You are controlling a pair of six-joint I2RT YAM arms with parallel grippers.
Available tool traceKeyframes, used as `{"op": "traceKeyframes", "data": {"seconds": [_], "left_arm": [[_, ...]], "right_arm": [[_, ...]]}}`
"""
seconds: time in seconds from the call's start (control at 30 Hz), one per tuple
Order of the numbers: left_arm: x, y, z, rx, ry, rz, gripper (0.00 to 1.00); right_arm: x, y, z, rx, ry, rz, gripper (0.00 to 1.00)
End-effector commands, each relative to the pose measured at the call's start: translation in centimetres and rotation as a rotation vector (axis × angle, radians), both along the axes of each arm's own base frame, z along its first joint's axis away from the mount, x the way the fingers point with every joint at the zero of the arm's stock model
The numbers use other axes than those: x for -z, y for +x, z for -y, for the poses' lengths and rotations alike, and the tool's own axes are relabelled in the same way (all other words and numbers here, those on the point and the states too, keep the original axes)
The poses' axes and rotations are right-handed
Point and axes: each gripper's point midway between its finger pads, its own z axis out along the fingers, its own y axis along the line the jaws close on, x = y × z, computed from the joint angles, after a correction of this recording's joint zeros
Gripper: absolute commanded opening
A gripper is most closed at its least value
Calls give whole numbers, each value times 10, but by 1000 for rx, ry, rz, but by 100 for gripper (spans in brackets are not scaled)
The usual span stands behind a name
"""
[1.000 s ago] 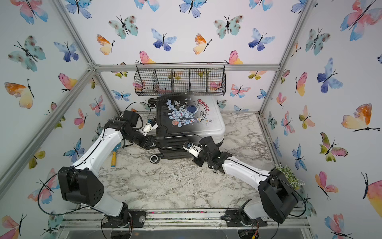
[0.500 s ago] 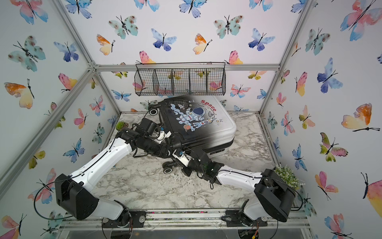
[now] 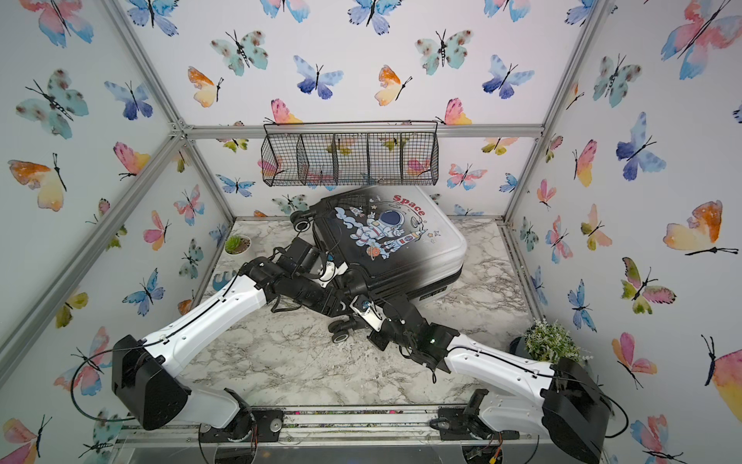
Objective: Close the suitcase zippers
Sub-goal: Zip the zipper on the suitcase, then adjust the suitcase at the center of the board.
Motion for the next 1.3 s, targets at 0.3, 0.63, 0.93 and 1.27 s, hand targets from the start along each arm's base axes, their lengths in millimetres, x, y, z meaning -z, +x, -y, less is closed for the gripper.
{"op": "traceKeyframes", "data": {"seconds": [0.3, 0.63, 0.93, 1.27], "left_arm": [[-27, -6, -7, 79, -14, 66, 89], [-33, 16, -44, 58, 162, 143, 85], [-125, 118, -110, -251, 175, 556, 88], [-103, 208, -146, -43, 363, 741, 85]], "right_arm": [[32, 0, 42, 67, -140, -59, 3], [32, -38, -5, -98, 217, -297, 42], [8, -9, 9, 65, 270, -197, 67], [-24, 8, 36, 129, 232, -200, 79]]}}
